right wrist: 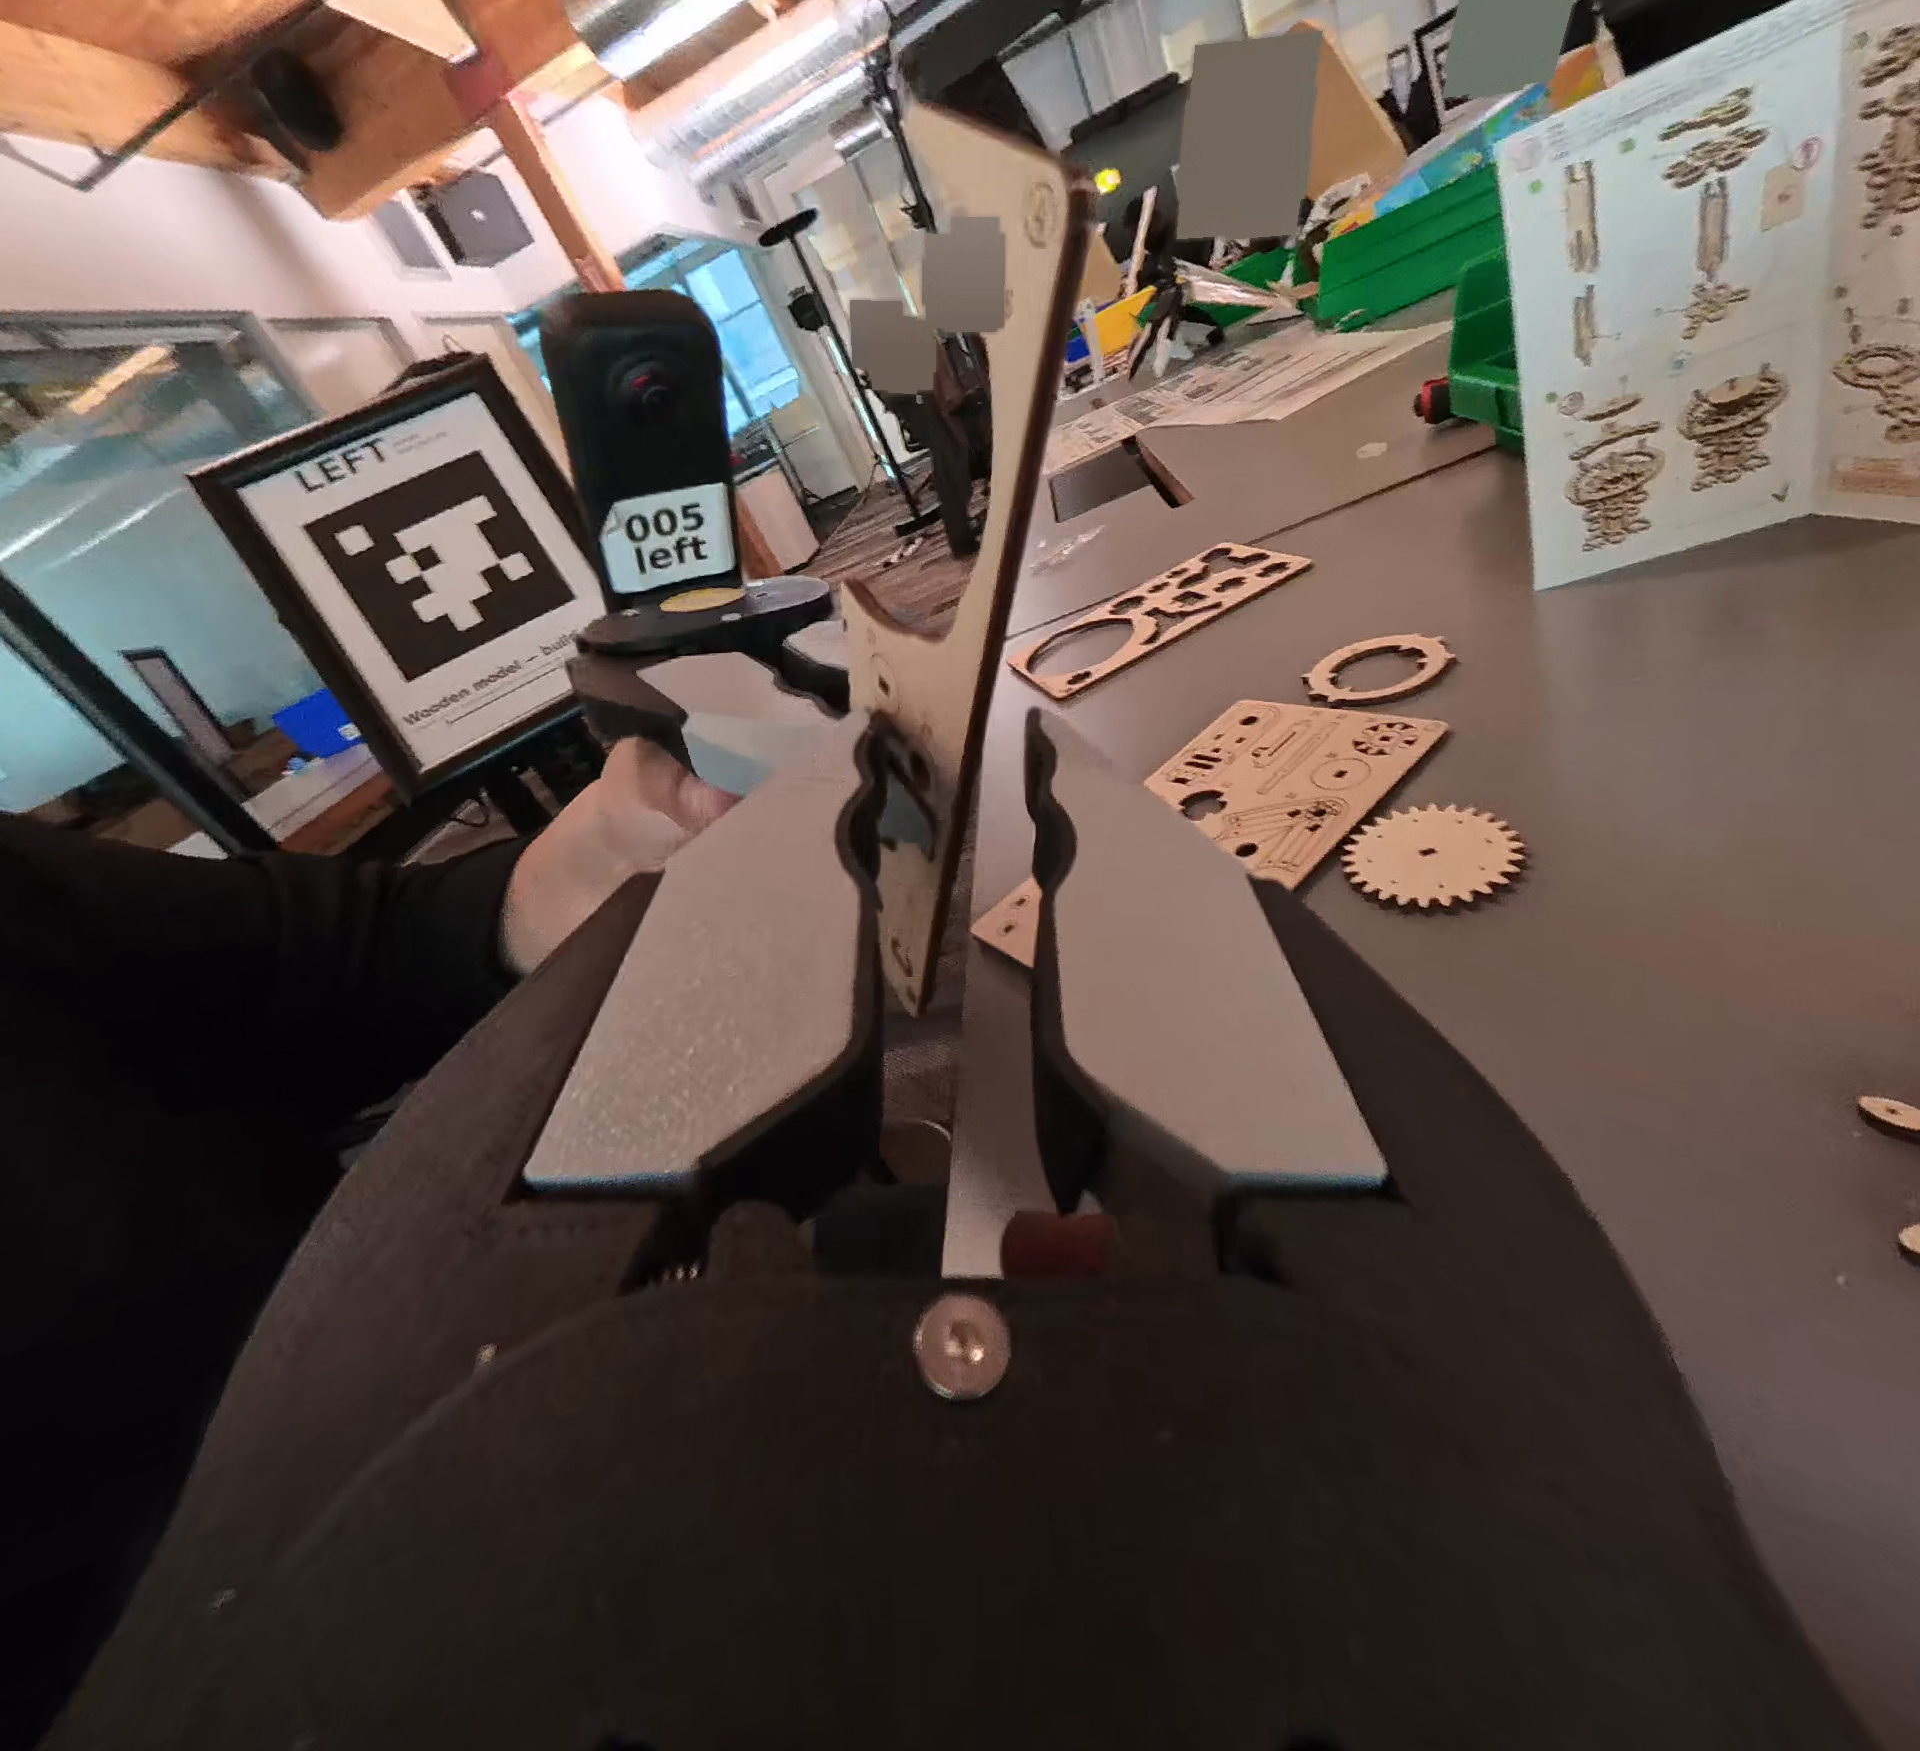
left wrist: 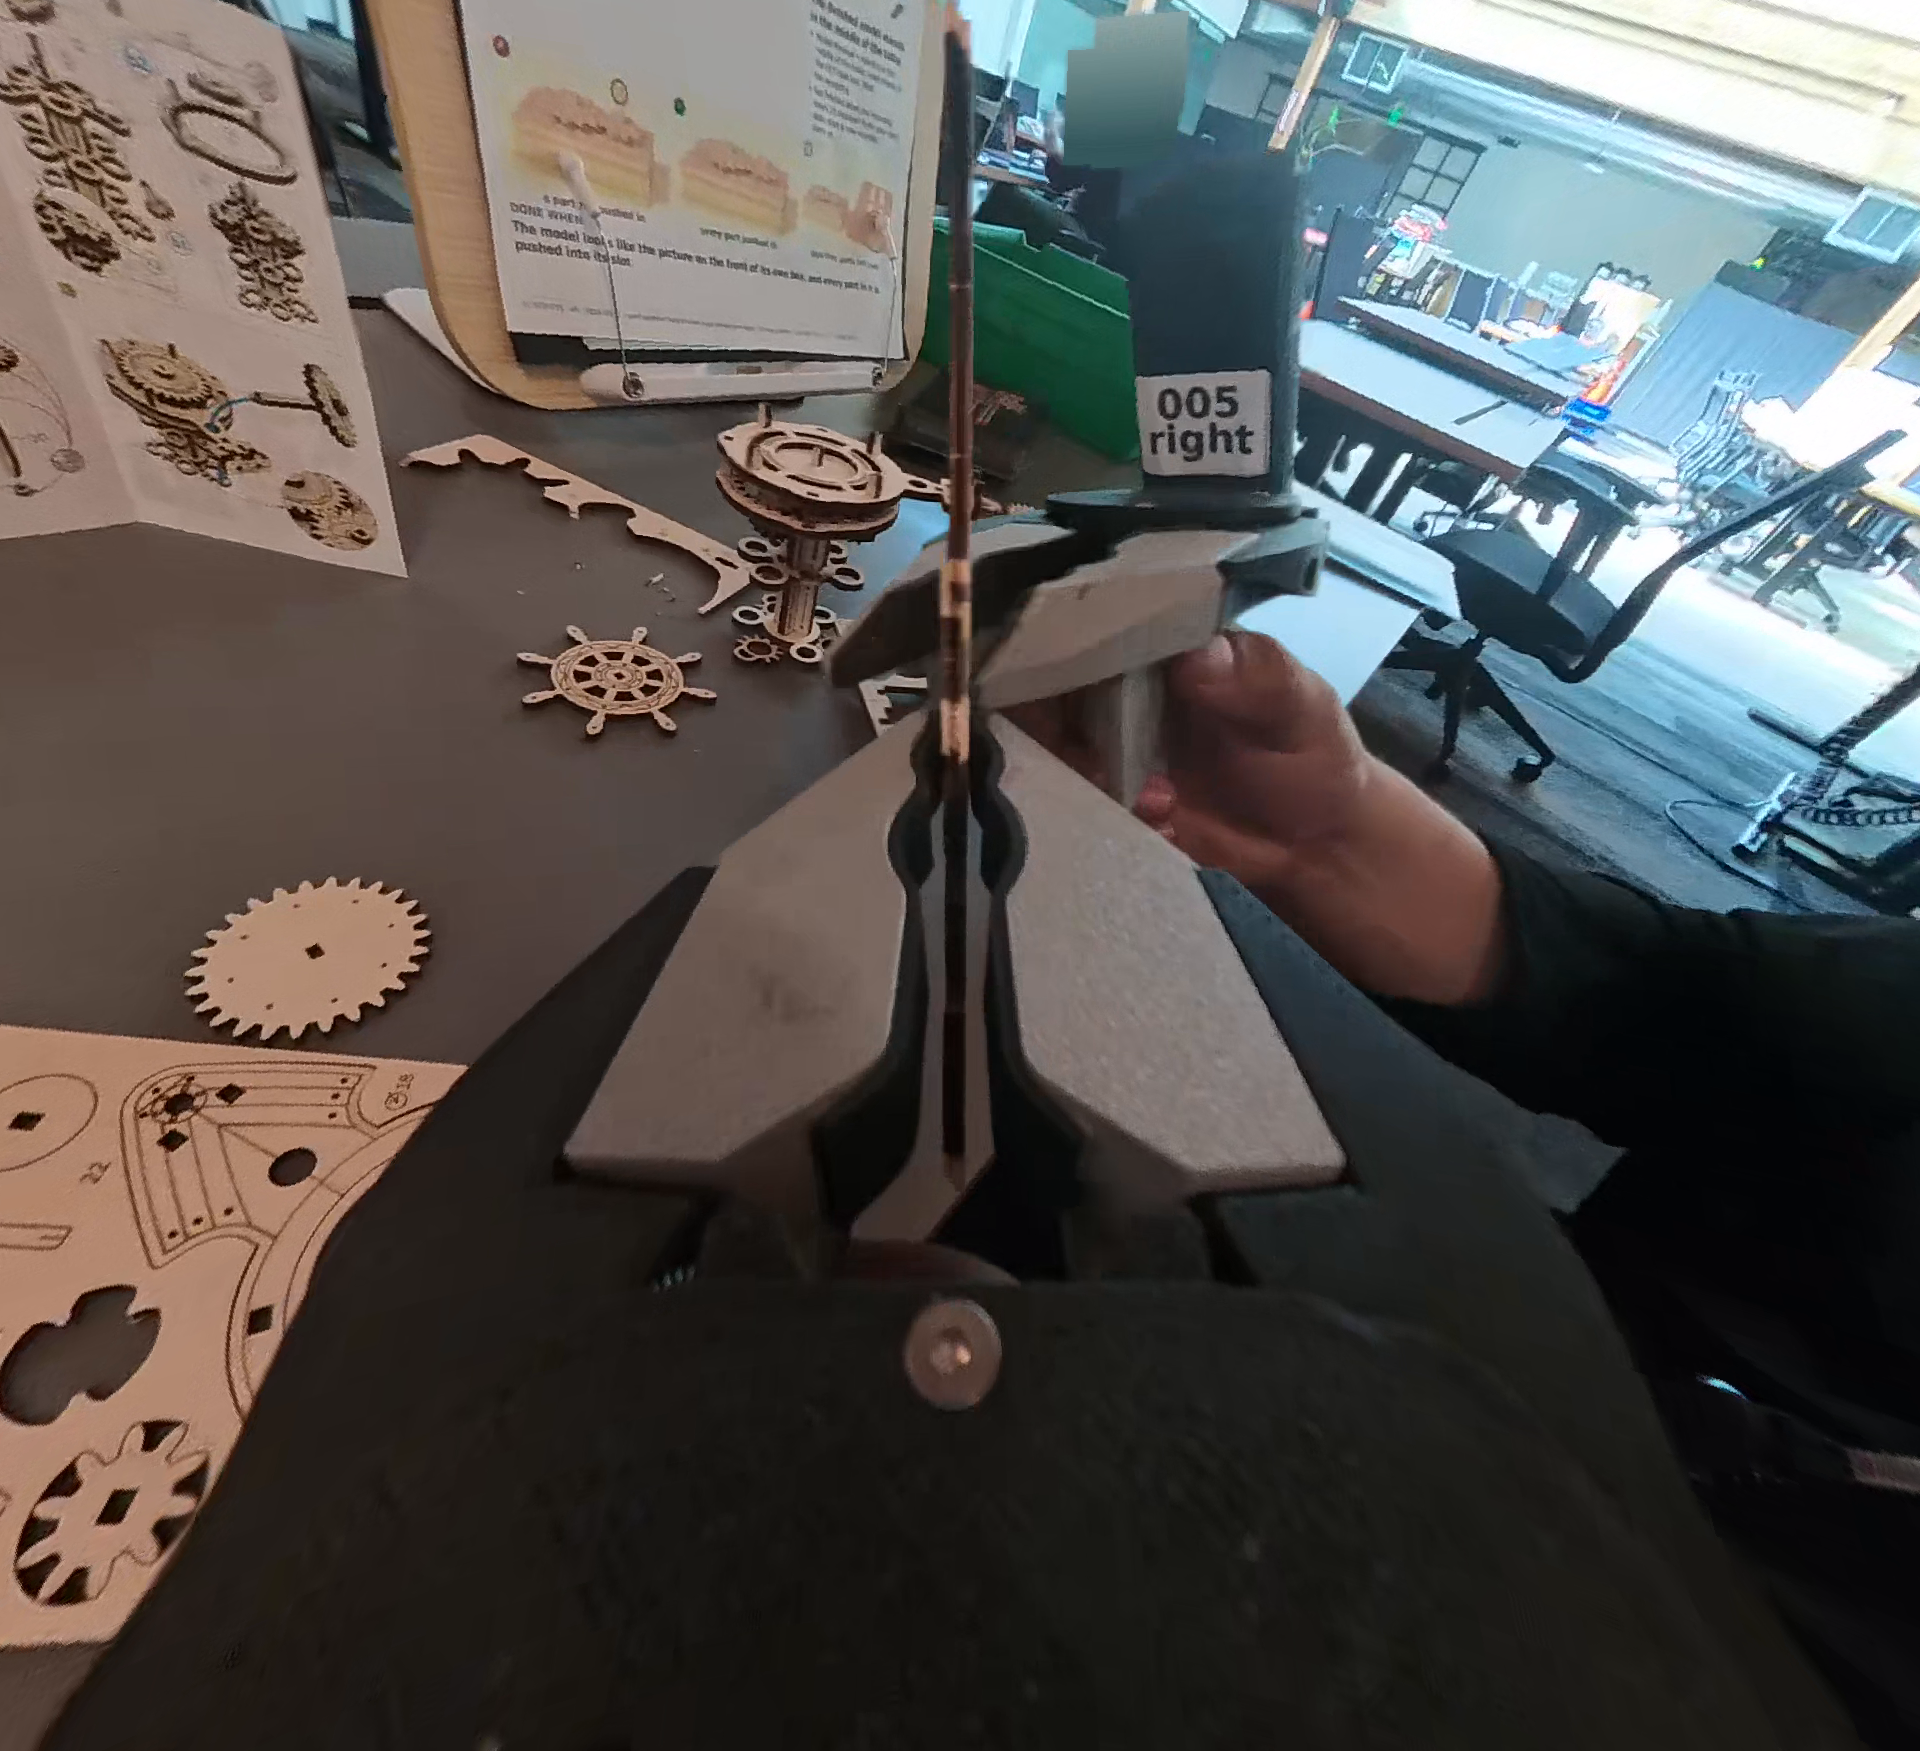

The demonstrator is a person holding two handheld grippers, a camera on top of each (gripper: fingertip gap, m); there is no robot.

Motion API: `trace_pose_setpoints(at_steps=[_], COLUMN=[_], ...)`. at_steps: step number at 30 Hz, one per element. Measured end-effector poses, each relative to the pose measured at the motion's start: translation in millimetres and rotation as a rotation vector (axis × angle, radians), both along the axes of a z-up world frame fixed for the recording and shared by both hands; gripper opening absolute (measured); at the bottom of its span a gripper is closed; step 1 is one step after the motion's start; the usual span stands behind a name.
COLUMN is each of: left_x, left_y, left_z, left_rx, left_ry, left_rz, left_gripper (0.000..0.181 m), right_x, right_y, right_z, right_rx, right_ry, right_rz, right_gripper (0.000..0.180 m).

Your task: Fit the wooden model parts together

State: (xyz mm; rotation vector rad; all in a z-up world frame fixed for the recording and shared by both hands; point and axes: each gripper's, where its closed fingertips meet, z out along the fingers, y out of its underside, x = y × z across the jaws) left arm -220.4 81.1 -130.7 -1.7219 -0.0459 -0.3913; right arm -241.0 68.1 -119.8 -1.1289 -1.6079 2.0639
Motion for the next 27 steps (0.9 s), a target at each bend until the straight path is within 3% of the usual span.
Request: trace_pose_setpoints(at_steps=[3, 16, 20, 27], left_x=[3, 0, -3, -11], left_y=[2, 9, 11, 14], left_z=[-2, -6, -10, -14], left_rx=[-0.004, 0.048, 0.054, 0.03], left_ry=[0.039, -0.083, -0.032, 0.059], left_rz=[0.006, 0.017, 0.058, 0.109], left_gripper=[0.001, 0.001, 0.001, 0.004], right_x=[4, -1, -4, -12], right_y=[-3, 4, 4, 8], right_z=[5, 1, -2, -6], right_rx=[-0.053, -0.132, -0.145, -0.019], right_ry=[0.015, -0.011, -0.024, -0.016], right_rz=[0.056, 0.084, 0.086, -0.019], right_gripper=[0.014, 0.01, 0.012, 0.012])
